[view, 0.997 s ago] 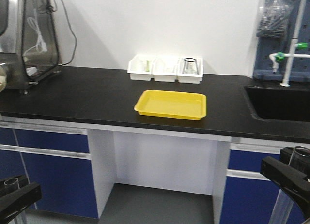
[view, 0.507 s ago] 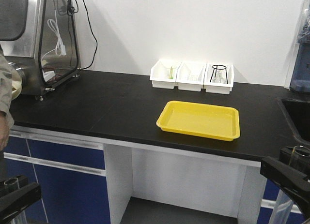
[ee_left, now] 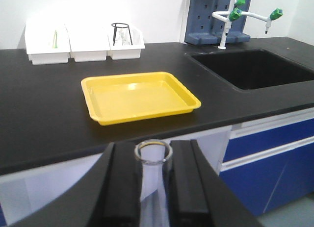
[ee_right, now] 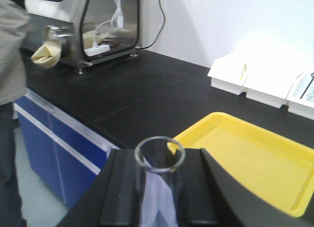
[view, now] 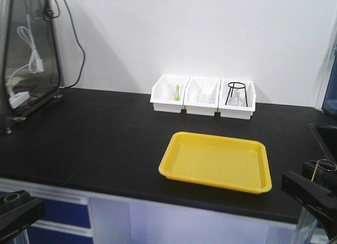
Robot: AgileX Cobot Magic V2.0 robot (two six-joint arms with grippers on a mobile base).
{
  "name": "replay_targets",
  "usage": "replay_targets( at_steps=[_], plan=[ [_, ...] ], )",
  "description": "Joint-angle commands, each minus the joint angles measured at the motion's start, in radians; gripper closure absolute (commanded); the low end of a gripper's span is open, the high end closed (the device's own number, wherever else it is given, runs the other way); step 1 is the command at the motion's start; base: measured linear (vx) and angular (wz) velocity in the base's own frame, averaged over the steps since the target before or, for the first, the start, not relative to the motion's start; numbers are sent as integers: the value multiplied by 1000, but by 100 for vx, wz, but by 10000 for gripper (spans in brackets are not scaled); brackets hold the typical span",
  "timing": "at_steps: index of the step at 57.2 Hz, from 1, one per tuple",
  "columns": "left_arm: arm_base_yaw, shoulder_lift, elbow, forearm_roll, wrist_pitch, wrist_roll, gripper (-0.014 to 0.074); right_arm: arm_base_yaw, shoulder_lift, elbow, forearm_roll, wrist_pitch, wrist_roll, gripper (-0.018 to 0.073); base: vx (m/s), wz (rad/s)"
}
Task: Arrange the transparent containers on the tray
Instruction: 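Drive the base to the counter with the yellow tray, holding both tubes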
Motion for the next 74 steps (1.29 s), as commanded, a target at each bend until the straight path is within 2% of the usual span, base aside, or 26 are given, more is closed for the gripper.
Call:
replay_targets(
  at_steps=[1,46,74],
  plan=[
    [-6,-4,-27,75,23,-9,594,1,-6,-30,-10,-84,-1,571,42,-16],
    [-6,-4,-27,75,23,-9,594,1,-6,-30,-10,-84,-1,571,41,-23],
    [-6,-3,-27,75,26,-9,594,1,-6,-30,-10,-84,-1,571,26,-12]
  ],
)
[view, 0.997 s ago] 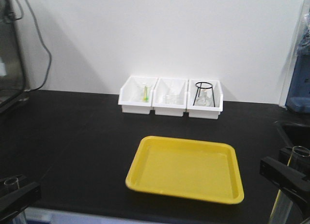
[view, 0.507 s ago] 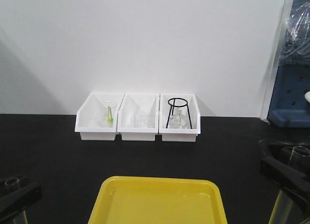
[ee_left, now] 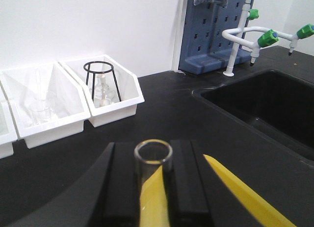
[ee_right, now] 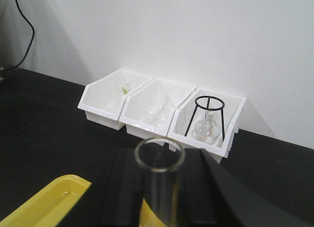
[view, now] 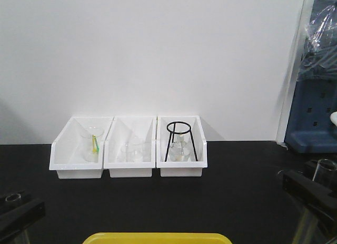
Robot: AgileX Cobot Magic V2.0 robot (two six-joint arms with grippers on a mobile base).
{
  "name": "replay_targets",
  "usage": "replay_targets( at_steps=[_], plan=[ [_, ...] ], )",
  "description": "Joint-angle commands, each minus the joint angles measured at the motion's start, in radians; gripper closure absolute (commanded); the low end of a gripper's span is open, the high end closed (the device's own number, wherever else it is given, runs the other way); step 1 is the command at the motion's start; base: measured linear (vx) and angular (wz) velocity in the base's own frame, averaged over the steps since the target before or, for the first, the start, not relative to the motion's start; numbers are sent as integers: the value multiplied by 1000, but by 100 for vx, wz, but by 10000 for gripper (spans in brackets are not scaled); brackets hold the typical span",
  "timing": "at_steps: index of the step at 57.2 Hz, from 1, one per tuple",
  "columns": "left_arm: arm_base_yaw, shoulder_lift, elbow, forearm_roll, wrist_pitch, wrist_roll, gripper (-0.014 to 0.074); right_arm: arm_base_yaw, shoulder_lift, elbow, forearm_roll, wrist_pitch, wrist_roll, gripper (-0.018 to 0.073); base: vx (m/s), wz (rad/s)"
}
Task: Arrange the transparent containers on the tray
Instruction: 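Drive the base to the counter with the yellow tray, holding both tubes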
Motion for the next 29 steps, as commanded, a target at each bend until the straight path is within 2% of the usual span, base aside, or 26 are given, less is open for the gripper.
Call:
replay_targets(
  at_steps=[1,29],
  plan=[
    [-6,-4,-27,75,26,-9,594,1,-6,-30,-10,-84,-1,571,11,-3],
    [-6,-4,-27,75,26,-9,594,1,-6,-30,-10,-84,-1,571,4,-1]
  ],
)
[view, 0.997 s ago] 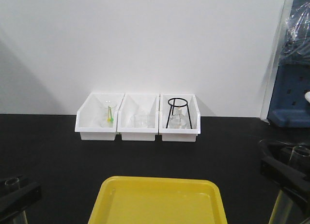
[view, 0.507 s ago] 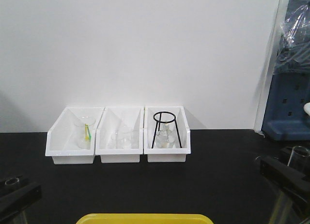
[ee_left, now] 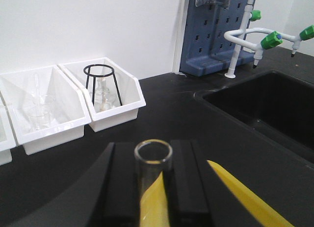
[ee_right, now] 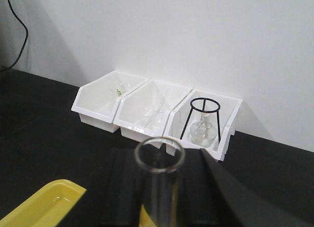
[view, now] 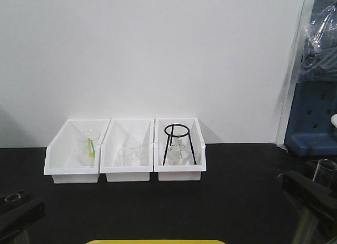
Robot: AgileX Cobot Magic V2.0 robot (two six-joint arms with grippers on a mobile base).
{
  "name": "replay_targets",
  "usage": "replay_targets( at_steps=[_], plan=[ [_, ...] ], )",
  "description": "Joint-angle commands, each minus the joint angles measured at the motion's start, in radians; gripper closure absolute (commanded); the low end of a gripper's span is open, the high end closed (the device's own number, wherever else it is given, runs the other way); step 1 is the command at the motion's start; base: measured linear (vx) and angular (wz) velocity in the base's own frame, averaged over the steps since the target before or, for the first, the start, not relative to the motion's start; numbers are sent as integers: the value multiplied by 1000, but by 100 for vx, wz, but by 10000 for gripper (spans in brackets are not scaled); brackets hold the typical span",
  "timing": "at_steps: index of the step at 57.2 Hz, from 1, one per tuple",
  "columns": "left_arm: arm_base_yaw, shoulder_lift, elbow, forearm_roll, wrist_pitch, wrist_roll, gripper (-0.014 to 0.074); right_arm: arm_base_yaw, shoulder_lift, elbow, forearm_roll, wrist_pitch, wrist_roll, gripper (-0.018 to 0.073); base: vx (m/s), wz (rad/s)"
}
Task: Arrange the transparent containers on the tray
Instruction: 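Drive the base to the counter with the yellow tray, holding both tubes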
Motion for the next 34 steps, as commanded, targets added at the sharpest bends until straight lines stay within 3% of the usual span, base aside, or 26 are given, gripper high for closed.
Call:
replay_targets(
  at_steps=[1,23,34],
  plan=[
    [-6,-5,-27,75,26,-9,594,1,-6,-30,-10,-84,-1,571,0,0],
    [-6,-7,-27,74,-12,-17,594,1,-6,-30,-9,-87,-1,571,0,0],
    [-6,114,-28,76,-70,-209,594,1,-6,-30,-9,-86,-1,571,0,0]
  ],
)
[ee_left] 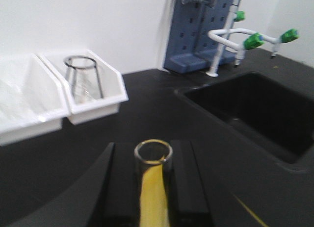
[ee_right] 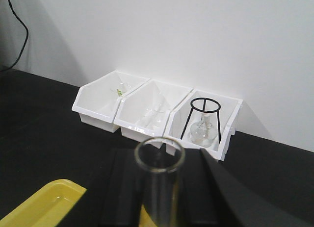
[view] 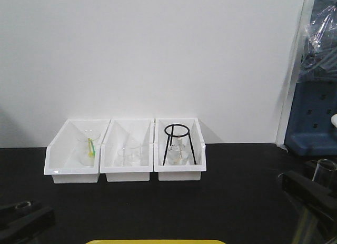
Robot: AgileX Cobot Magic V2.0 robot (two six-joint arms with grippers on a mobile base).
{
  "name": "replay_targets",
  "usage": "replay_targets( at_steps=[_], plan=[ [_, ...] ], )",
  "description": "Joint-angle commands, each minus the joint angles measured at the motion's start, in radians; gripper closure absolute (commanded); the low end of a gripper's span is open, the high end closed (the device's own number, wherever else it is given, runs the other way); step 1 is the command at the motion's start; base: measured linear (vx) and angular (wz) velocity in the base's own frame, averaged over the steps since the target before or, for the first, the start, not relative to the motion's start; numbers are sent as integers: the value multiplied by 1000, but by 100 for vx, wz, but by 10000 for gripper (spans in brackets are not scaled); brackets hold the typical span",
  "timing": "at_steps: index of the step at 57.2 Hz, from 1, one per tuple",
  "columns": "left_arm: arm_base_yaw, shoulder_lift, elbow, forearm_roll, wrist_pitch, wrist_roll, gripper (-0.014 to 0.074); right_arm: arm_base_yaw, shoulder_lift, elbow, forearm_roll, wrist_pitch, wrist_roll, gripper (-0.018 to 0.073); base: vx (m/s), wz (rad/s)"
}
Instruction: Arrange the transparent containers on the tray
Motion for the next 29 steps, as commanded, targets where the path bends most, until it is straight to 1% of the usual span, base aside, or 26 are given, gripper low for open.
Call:
replay_targets(
  at_steps=[1,9,17,29],
  plan=[
    [-6,87,-28,76,2,-93,594,1,-6,-30,-9,-86,-1,571,0,0],
    [-6,280,-48,76,-34,-93,595,1,-6,-30,-9,-86,-1,571,0,0],
    [-6,476,-70,76,-31,-93,595,1,-6,-30,-9,-84,-1,571,0,0],
    [-6,672,-99,70,-38,-92,595,1,-6,-30,-9,-84,-1,571,0,0]
  ],
)
